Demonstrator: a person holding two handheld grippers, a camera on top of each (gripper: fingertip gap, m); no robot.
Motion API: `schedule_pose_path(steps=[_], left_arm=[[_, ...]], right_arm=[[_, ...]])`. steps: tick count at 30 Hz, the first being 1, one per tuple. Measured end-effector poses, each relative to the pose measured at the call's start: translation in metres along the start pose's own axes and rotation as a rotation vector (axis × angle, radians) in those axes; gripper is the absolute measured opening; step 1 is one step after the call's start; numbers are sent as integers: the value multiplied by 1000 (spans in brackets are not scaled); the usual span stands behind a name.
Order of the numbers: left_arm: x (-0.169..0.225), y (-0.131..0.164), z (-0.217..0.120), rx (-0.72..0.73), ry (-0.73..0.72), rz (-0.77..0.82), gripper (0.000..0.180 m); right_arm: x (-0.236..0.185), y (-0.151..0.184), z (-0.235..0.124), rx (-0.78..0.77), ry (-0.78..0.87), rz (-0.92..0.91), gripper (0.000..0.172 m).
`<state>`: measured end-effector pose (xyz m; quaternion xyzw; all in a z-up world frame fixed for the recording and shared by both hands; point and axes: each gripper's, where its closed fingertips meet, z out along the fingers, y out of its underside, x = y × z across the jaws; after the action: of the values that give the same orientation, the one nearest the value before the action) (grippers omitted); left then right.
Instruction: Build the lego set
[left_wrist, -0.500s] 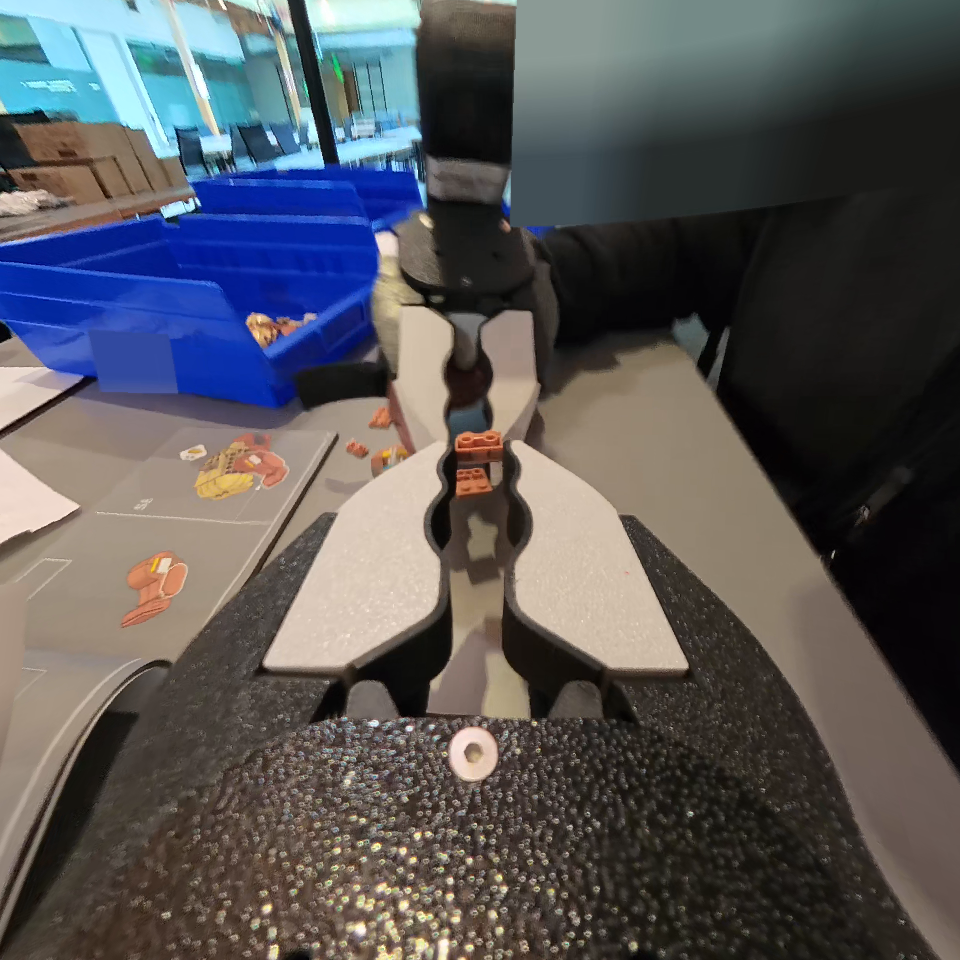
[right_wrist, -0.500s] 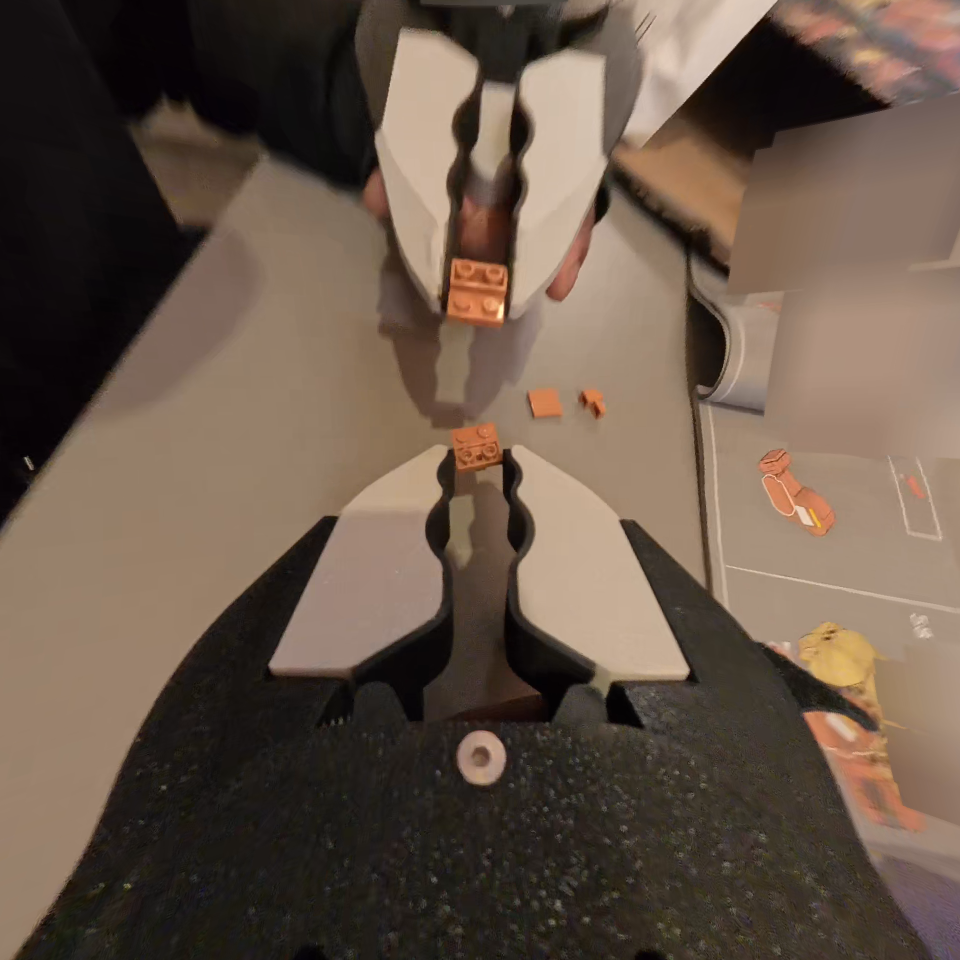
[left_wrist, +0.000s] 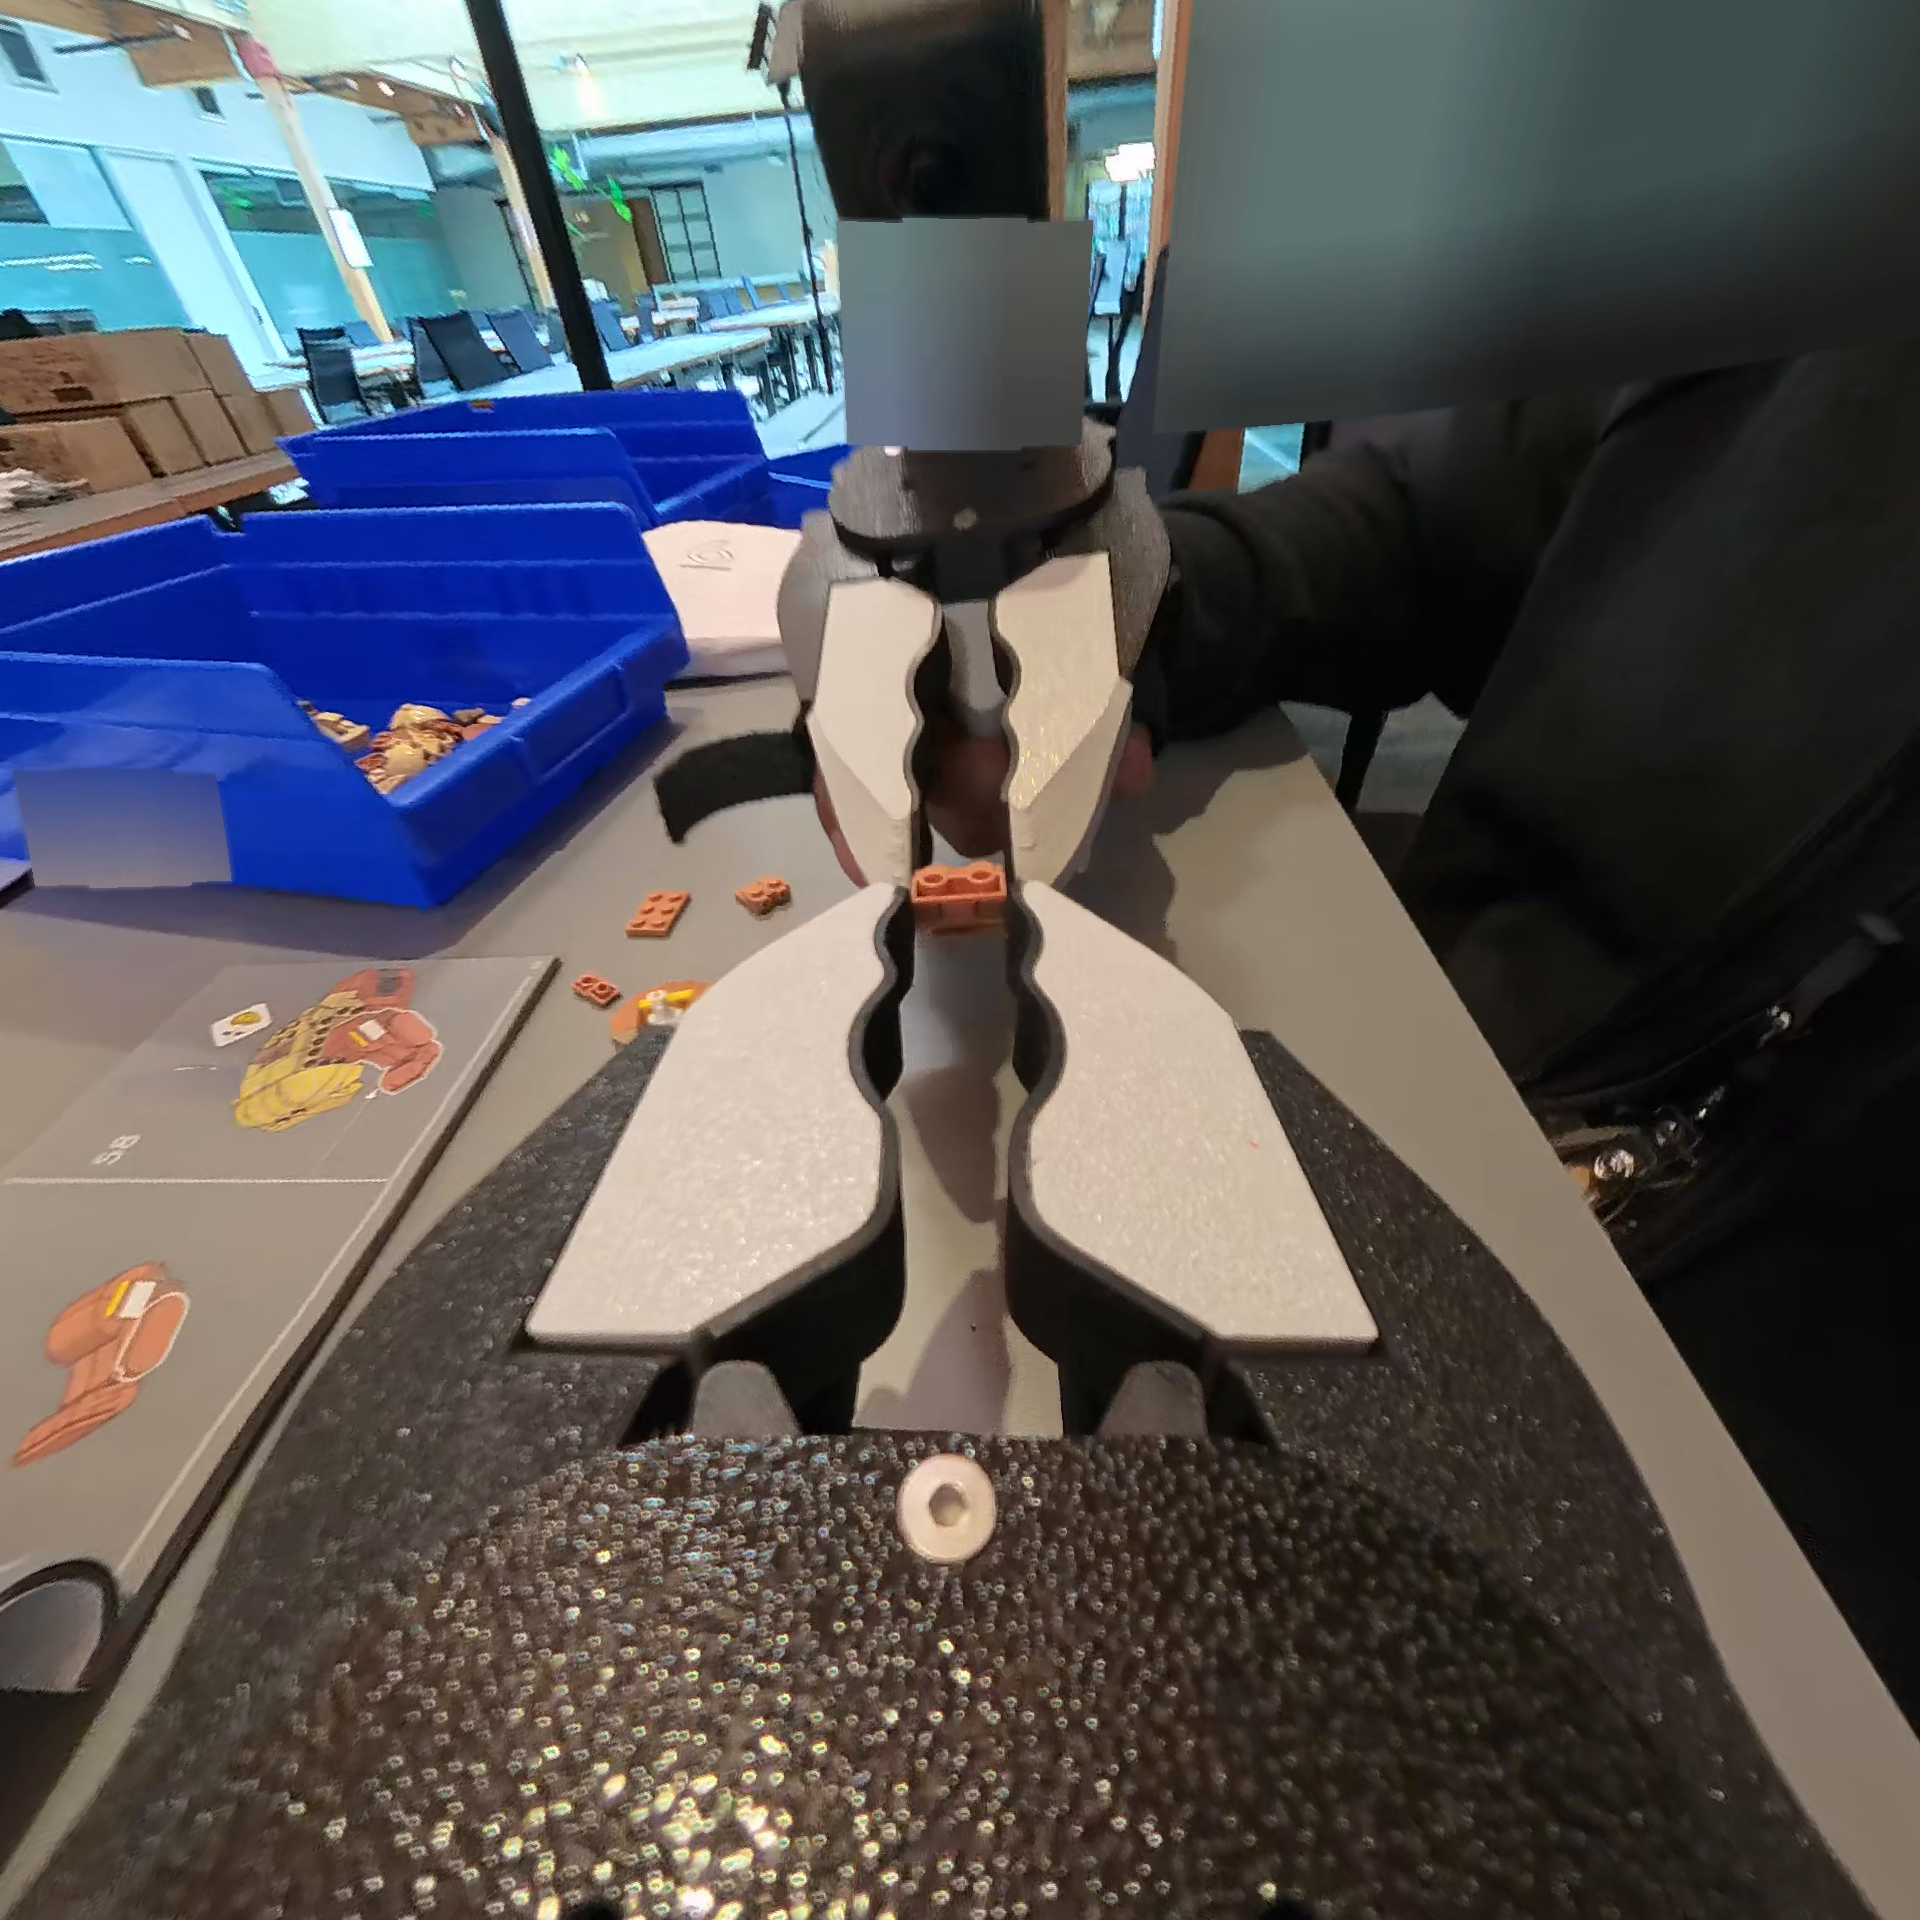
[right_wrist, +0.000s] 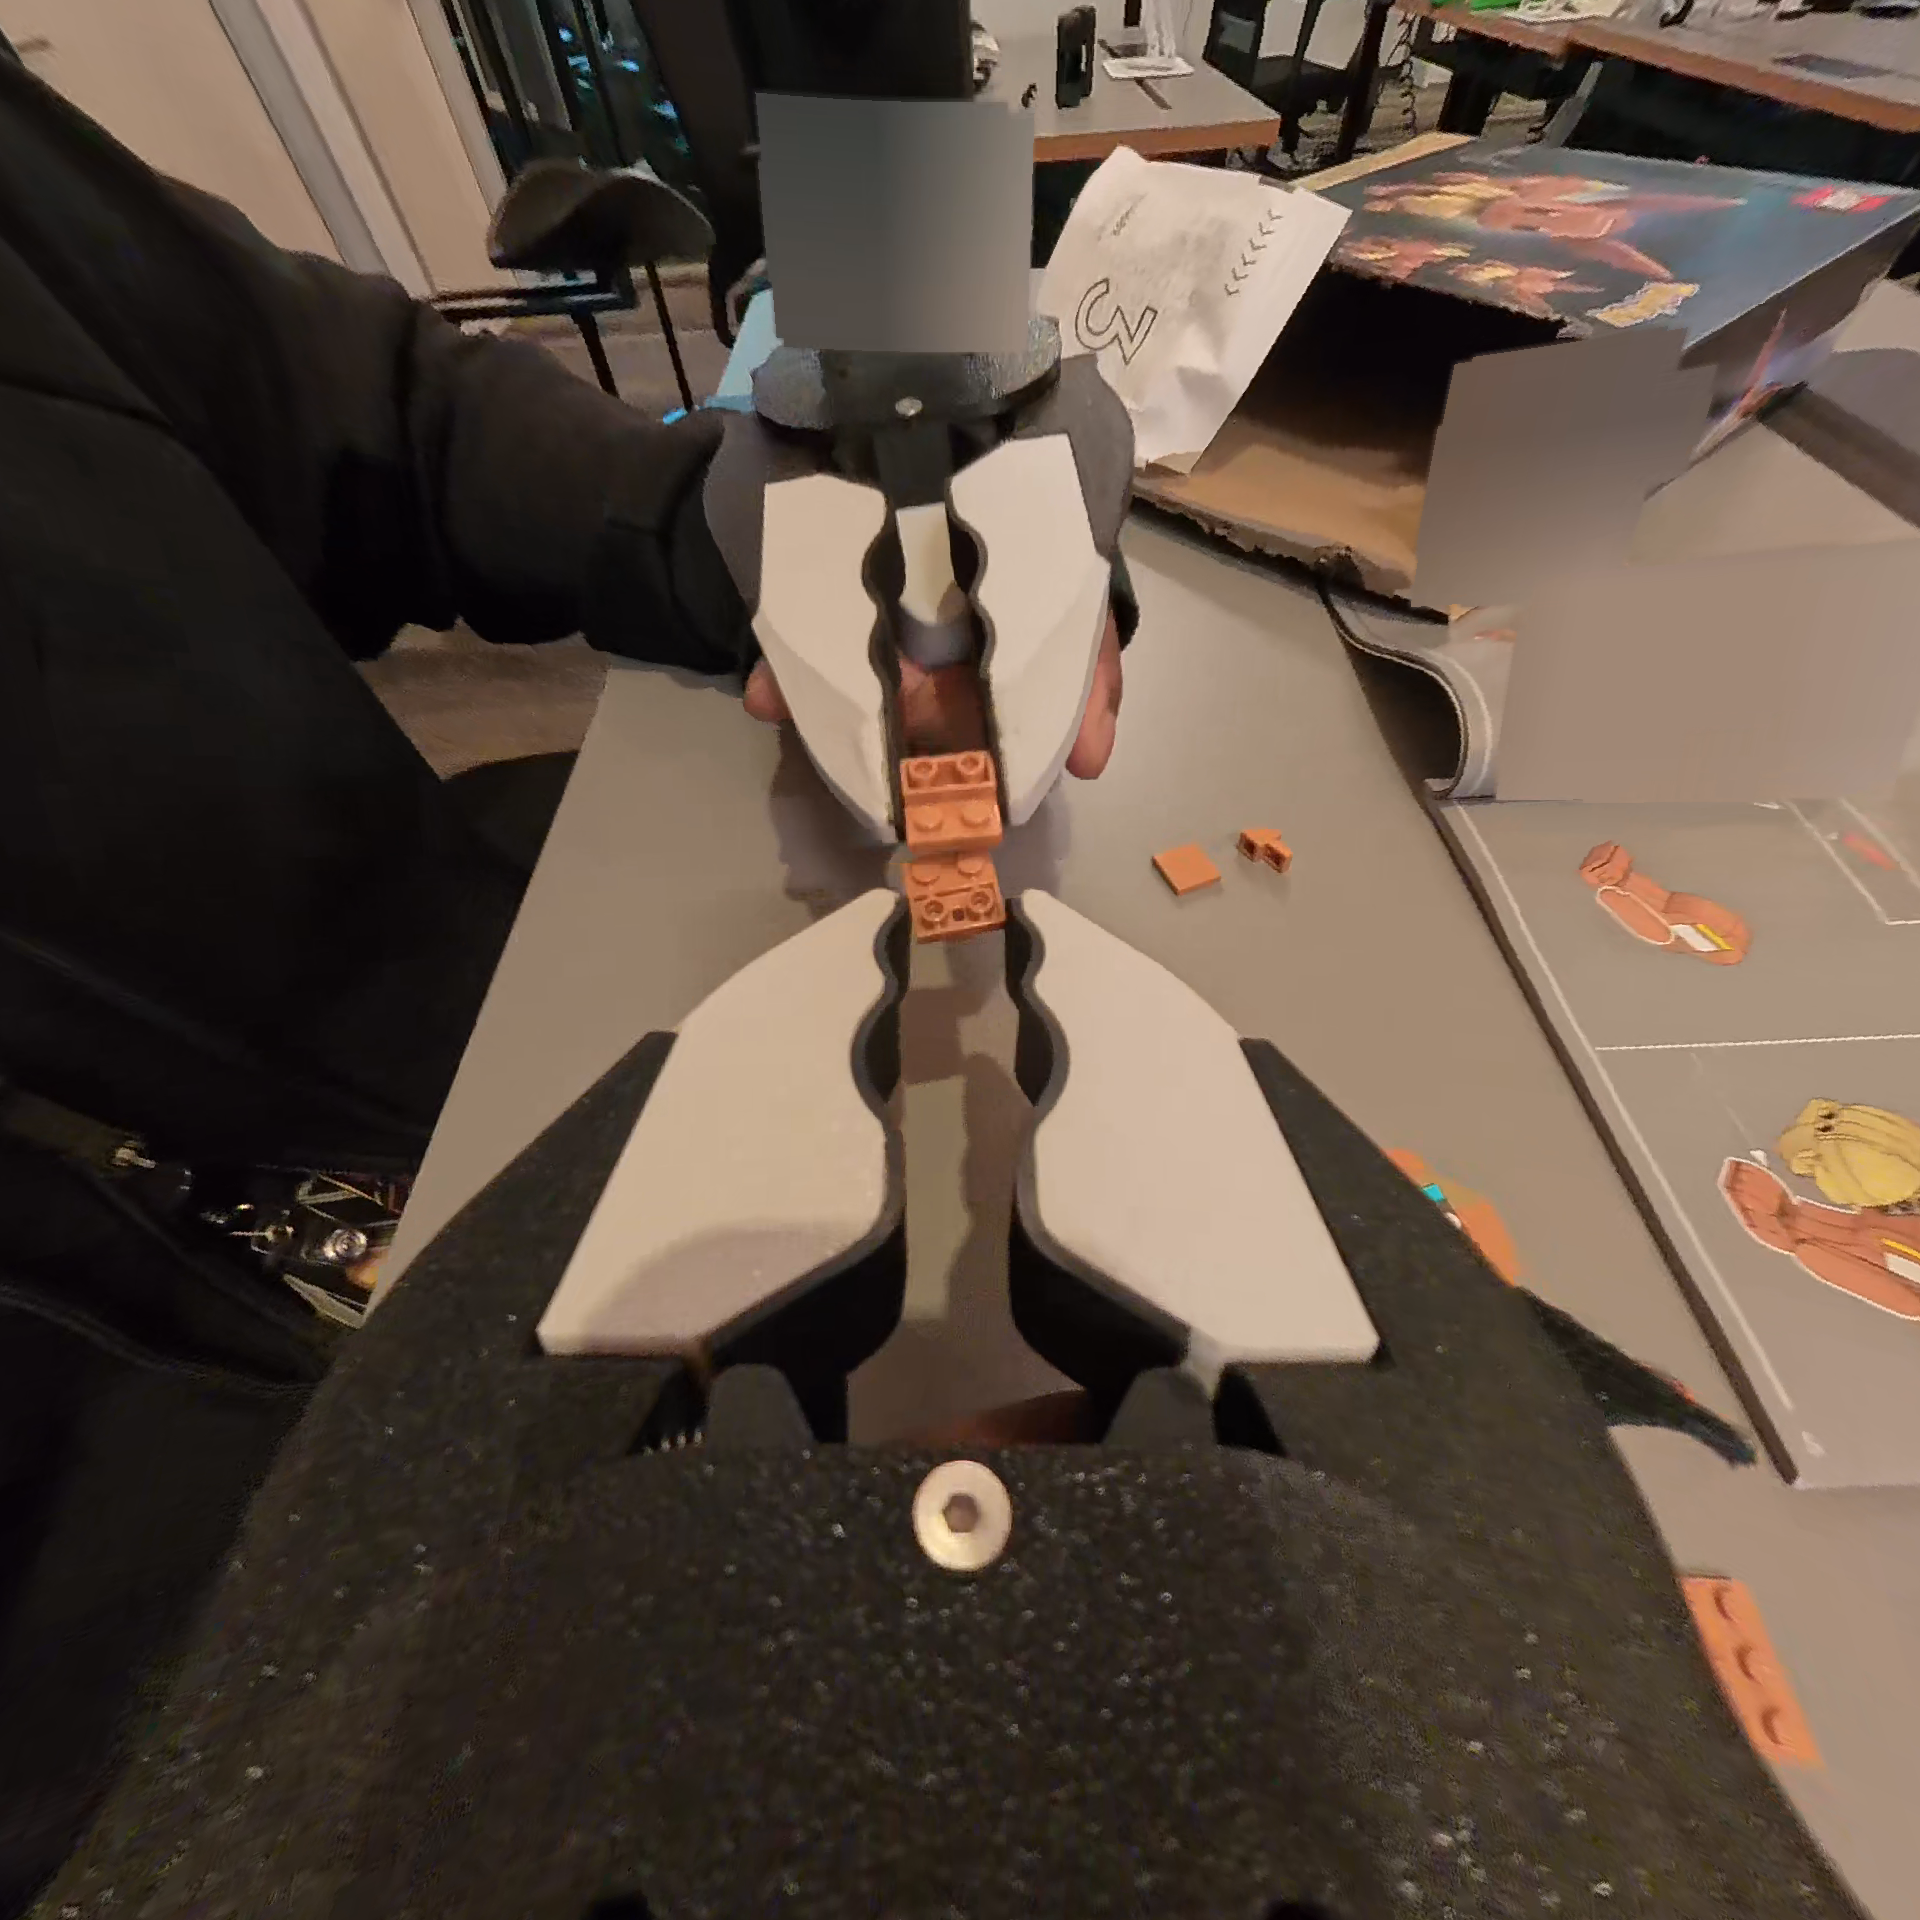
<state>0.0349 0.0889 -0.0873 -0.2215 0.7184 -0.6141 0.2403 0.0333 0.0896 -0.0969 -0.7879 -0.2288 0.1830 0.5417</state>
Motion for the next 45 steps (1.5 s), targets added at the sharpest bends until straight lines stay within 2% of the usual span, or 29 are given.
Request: schedule_pose_path(steps=[9, 27, 45], left_arm=[[3, 3, 4, -53, -21, 66, 16], [-3, 8, 1, -82, -3, -112, 16], [-3, 15, -1, -152, -5, -65, 16]], right_arm=[[-2, 0, -2, -8, 37, -50, 17], [6, 0, 1, 2, 116, -40, 17], [7, 5, 5, -38, 151, -101, 17]])
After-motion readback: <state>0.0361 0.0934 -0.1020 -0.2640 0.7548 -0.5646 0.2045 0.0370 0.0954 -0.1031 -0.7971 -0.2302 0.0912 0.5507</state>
